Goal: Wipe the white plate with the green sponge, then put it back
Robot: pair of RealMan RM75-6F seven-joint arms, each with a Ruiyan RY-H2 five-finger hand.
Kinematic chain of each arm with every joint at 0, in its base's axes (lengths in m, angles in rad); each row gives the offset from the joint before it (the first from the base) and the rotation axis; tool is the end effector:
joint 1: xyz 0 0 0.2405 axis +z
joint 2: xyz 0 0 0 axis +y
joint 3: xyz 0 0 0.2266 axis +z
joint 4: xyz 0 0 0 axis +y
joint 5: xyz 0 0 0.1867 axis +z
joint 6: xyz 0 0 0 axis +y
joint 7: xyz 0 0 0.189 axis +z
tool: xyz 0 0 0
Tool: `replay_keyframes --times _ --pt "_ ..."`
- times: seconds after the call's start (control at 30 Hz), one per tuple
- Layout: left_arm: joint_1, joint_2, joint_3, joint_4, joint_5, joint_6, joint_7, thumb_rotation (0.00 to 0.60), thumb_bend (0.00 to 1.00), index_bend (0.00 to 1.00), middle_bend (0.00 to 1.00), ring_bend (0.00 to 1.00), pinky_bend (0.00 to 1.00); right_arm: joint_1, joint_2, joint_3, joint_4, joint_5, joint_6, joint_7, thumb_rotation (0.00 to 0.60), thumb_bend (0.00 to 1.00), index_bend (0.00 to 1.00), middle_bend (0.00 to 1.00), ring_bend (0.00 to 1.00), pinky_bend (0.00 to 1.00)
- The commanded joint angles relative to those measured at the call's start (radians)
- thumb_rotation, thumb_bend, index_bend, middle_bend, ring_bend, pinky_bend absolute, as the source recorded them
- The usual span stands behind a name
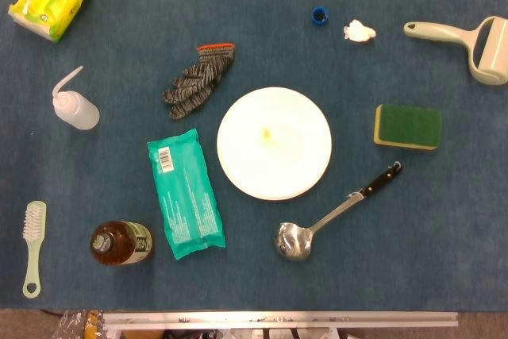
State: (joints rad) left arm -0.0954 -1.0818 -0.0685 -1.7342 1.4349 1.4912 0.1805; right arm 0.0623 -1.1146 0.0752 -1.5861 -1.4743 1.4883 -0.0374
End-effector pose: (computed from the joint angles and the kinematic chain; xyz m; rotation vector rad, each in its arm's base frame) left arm -0.2622 0.2261 0.1757 -1.3655 -0.8395 -0.8257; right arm -0.2865 -0.2204 0.1783 1.3520 -0.8556 0.8469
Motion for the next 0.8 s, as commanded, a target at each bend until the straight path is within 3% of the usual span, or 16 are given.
replay_keyframes --times 0.03,0.47,0.73,0.8 --pt "0.000 -0.001 0.000 -0.002 0.001 0.001 0.002 0.600 0.47 0.12 0.16 0.09 0.13 -0.001 0.003 0.000 0.001 0.001 0.000 0.003 0.600 0.17 0.38 0.36 0.25 0.47" --pt "-0.004 0.008 0.002 -0.005 0.005 -0.008 0.001 0.600 0.47 0.12 0.16 0.09 0.13 0.023 0.026 -0.002 -0.056 -0.017 -0.035 0.003 0.600 0.16 0.38 0.36 0.25 0.47" --pt "-0.005 0.023 0.004 0.006 0.016 -0.009 -0.027 0.600 0.47 0.12 0.16 0.09 0.13 0.083 0.063 0.017 -0.176 0.000 -0.114 -0.087 0.599 0.00 0.35 0.35 0.25 0.48" --pt "-0.005 0.026 0.006 0.011 0.020 -0.010 -0.035 0.600 0.47 0.12 0.16 0.09 0.13 0.107 0.075 0.018 -0.208 0.017 -0.159 -0.139 0.557 0.00 0.35 0.33 0.25 0.48"
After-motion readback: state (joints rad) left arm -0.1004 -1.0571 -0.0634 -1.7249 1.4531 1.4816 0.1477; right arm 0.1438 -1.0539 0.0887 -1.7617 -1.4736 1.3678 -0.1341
